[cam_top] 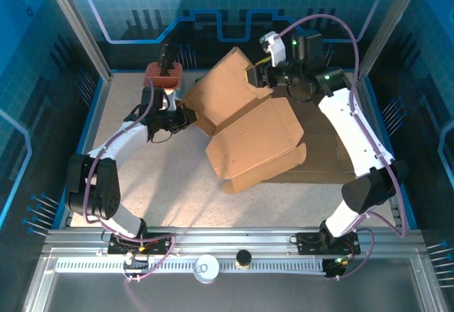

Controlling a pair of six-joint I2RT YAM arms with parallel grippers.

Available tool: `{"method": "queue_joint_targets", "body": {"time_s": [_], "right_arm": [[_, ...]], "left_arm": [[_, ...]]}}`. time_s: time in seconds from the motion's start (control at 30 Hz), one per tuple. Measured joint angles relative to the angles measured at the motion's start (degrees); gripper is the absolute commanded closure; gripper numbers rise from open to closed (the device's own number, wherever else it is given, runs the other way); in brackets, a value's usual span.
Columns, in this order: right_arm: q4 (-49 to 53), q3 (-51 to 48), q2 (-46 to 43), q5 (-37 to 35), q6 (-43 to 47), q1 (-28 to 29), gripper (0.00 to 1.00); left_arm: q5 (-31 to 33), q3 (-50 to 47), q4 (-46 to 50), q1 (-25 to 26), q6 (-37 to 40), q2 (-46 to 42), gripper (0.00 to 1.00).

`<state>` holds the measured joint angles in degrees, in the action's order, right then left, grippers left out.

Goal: Fold the paper box

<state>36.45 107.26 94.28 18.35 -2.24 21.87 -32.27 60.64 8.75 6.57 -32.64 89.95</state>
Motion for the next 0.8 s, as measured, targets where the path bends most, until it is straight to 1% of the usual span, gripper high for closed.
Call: {"method": "queue_joint_targets", "body": {"time_s": [0.07, 0.2, 0.33, 0.43, 0.5, 0.63, 0.73, 0.8], "right_arm": [[0.5, 0.0, -0.2, -5.7, 1.4, 2.1, 0.54], [0.9, 0.1, -0.2, -18.9, 4.8, 6.8, 0.60], [1.0, 0.1, -0.1, -32.3, 9.0, 11.6, 0.70], [0.8, 0.7, 0.9, -40.9, 12.0, 14.0, 0.80], [0.5, 1.2, 1.8, -45.4, 13.6, 14.9, 0.84], [1.0, 3.3, 4.5, -53.5, 16.2, 16.3, 0.85], [1.8, 5.6, 6.7, -57.0, 17.1, 16.8, 0.79], [2.9, 6.3, 7.3, -57.7, 17.1, 16.7, 0.75]], "left_arm": [[0.2, 0.0, 0.3, 0.0, 0.0, 0.0, 1.00], [0.8, 0.0, 1.0, 0.2, 0.0, 0.0, 1.00], [1.0, 0.2, 1.6, 0.6, 0.0, 0.0, 1.00], [1.5, 0.7, 2.2, 0.8, 0.0, 0.0, 1.00], [1.7, 0.8, 2.5, 0.9, 0.0, 0.0, 1.00], [2.2, 1.1, 3.1, 1.2, 0.1, 0.0, 1.00], [2.5, 1.3, 3.5, 1.3, 0.0, 0.0, 1.00], [2.7, 1.6, 3.7, 1.4, 0.0, 0.0, 1.00]]}}
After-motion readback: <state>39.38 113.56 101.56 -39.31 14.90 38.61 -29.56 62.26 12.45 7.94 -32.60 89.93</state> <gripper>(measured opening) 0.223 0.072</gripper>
